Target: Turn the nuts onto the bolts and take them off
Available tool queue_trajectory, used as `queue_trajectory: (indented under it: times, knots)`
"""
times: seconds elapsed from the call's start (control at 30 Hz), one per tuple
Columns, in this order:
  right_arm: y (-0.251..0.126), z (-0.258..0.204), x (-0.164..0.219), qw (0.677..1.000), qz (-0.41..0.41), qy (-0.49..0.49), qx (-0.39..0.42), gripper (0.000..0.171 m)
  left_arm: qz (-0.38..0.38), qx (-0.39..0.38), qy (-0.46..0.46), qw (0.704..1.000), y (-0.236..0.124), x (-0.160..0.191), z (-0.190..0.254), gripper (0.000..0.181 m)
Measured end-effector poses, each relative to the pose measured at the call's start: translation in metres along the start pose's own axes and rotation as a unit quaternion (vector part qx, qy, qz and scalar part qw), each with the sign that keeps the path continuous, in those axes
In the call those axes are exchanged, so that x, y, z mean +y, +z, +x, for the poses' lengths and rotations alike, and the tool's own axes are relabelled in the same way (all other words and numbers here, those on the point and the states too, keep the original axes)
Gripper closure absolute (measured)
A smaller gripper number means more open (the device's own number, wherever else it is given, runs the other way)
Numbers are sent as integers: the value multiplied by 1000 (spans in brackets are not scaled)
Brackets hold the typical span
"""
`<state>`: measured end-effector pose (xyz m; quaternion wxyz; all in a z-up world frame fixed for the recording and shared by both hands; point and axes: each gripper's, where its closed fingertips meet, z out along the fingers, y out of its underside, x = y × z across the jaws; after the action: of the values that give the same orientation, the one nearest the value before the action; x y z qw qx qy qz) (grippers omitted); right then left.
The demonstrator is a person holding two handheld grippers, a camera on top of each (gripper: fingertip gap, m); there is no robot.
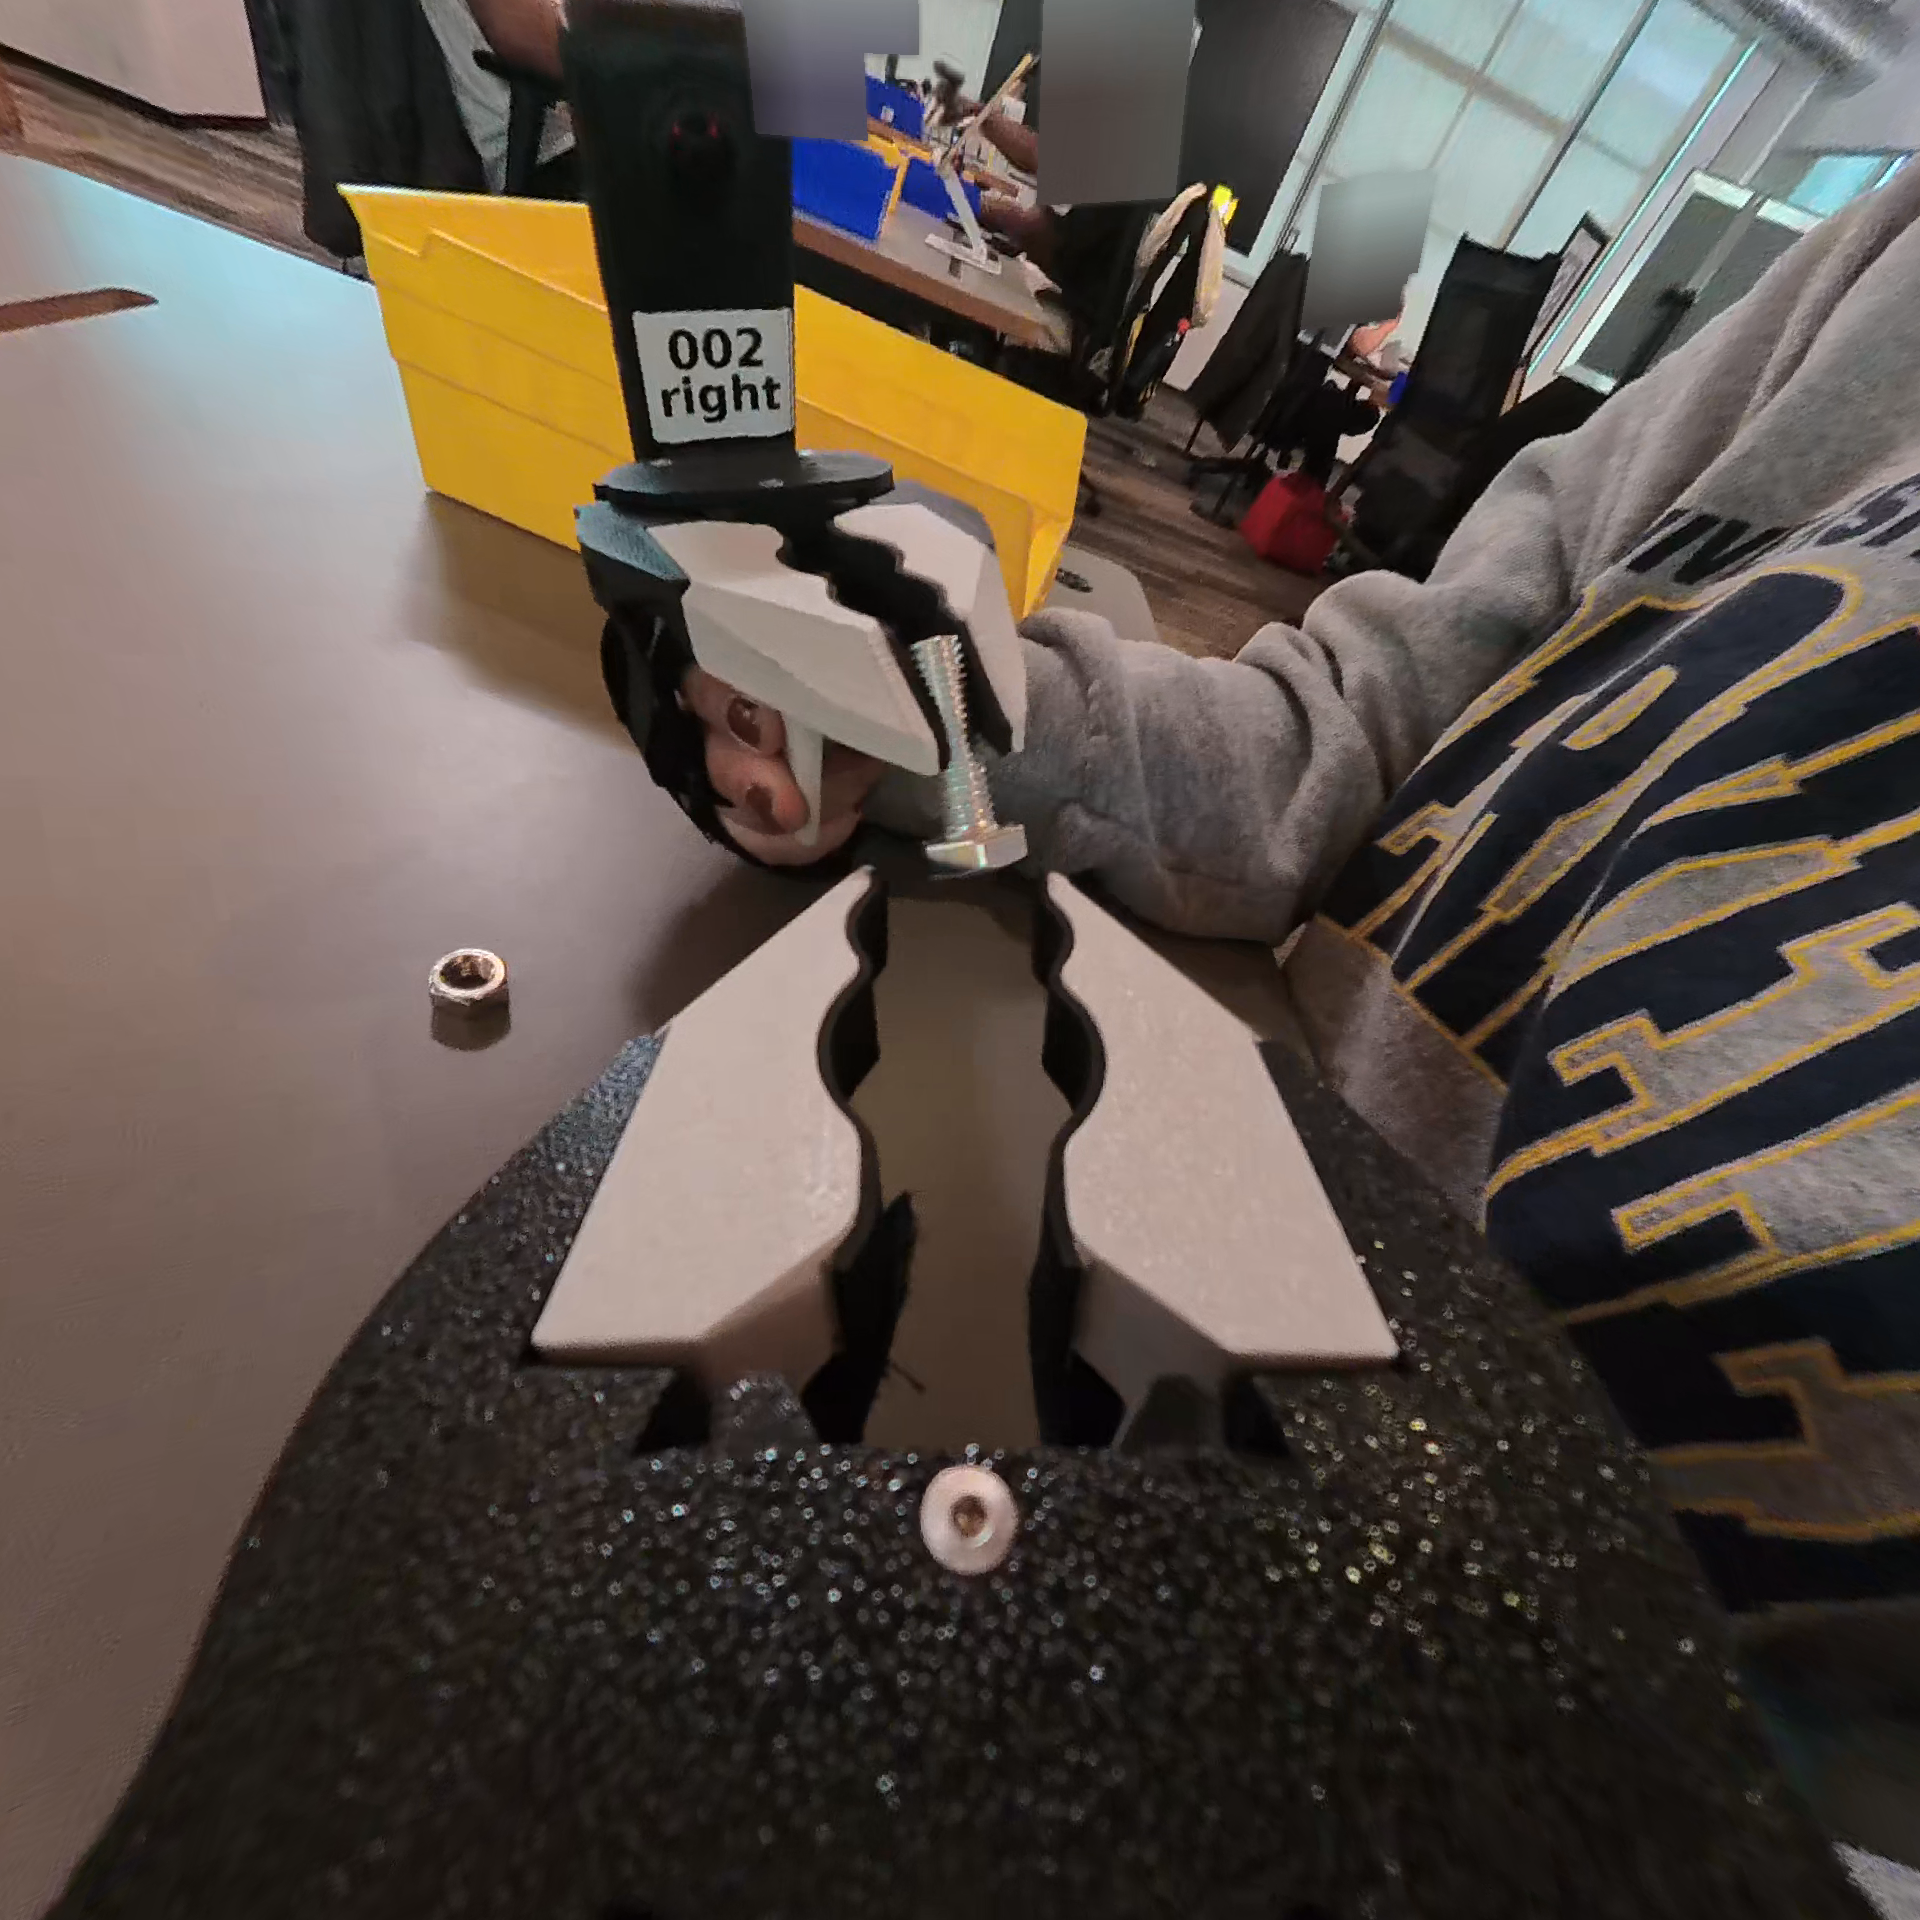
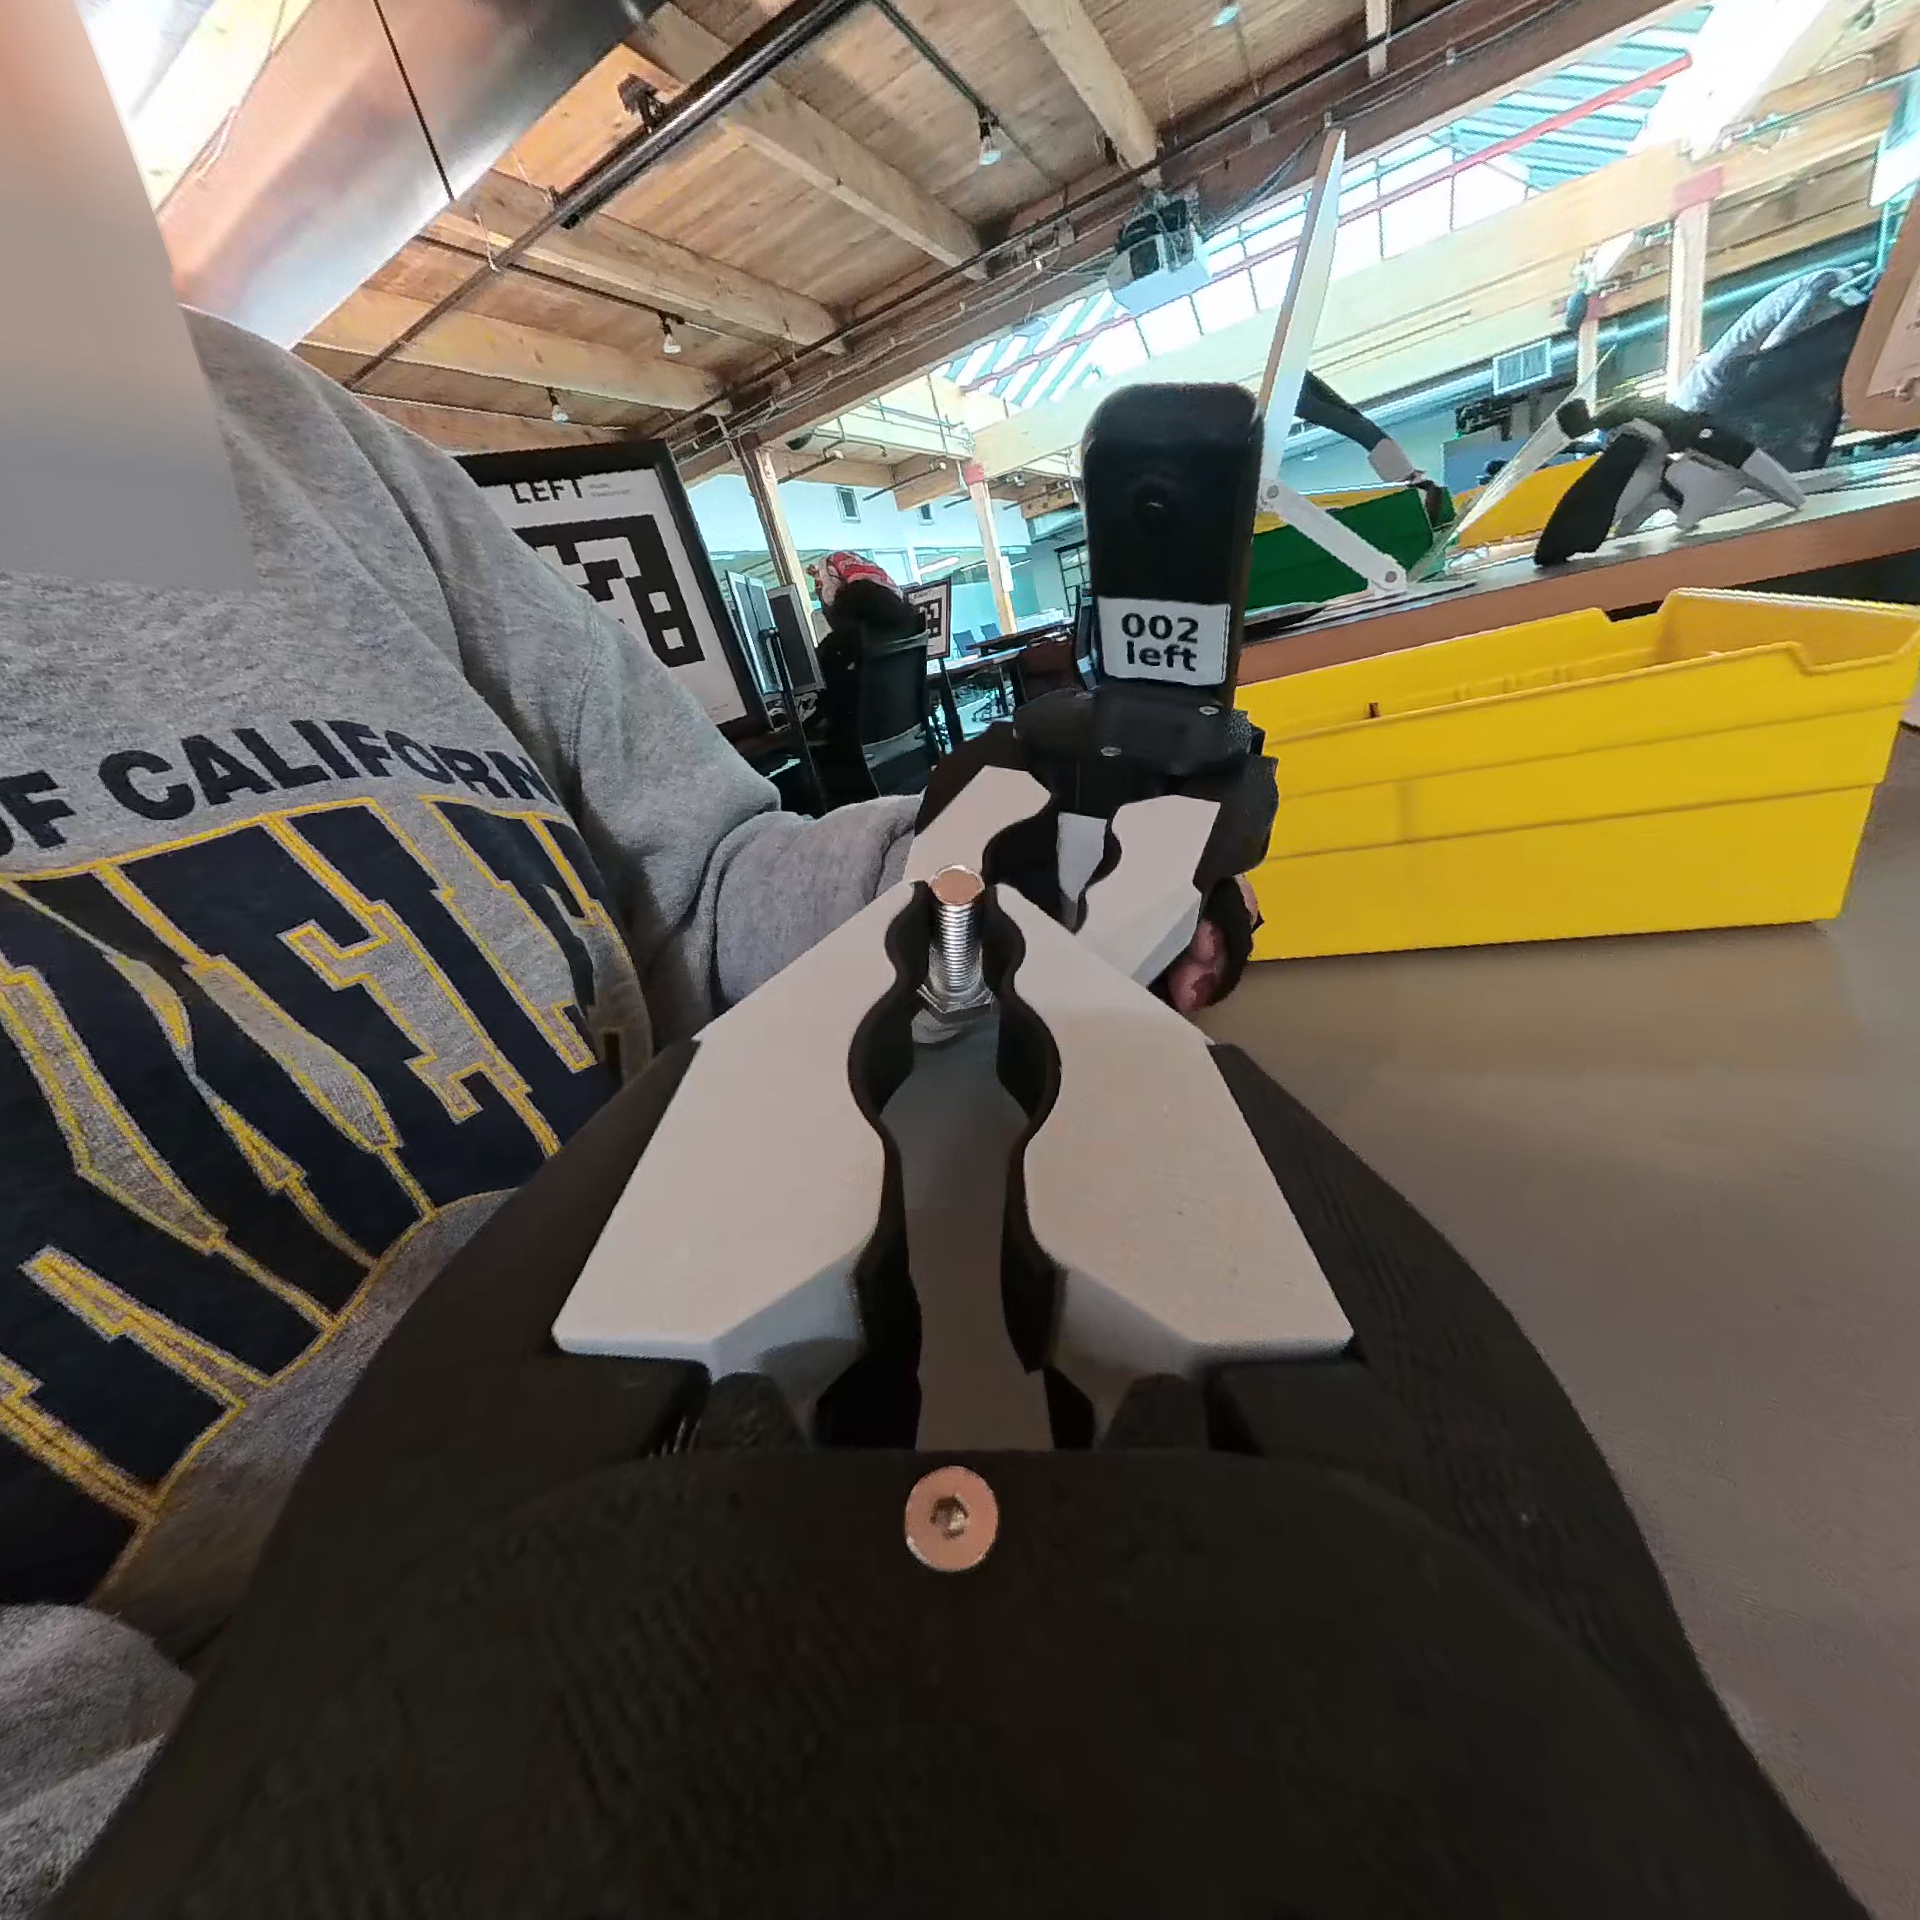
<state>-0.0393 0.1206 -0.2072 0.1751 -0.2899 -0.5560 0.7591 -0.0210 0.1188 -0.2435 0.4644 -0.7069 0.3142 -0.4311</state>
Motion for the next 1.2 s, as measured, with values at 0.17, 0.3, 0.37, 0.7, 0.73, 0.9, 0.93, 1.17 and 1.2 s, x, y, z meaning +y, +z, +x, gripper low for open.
queue_trajectory:
  times: [0.17,0.3,0.37,0.7,0.73,0.9,0.93,1.17,1.2]
  knots:
    - [-3,3,1,1000,-7,-1,11,164,34,10,-19,999,-4,-7,1,156]
    - [-2,4,3,1000,-12,-3,13,164,44,7,-19,999,-4,-8,1,160]
    - [-2,4,2,1000,-10,-5,14,164,52,8,-23,998,-5,-10,0,162]
    - [-2,5,-1,1000,0,-14,19,164,50,-9,-37,998,-5,-8,-7,152]
    - [-2,5,-1,1000,0,-15,19,164,54,-7,-37,998,-5,-9,-7,153]
    - [-1,5,-1,1000,-1,-17,19,164,56,-4,-30,998,-4,-11,-5,159]
    - [-1,5,-1,1000,0,-17,21,164,58,-7,-27,998,-4,-11,-5,159]
    - [-8,20,-16,996,35,-19,81,153,74,-77,9,994,-8,-16,-21,166]
    - [-14,24,-25,993,56,-22,103,141,84,-106,19,991,-11,-19,-29,166]
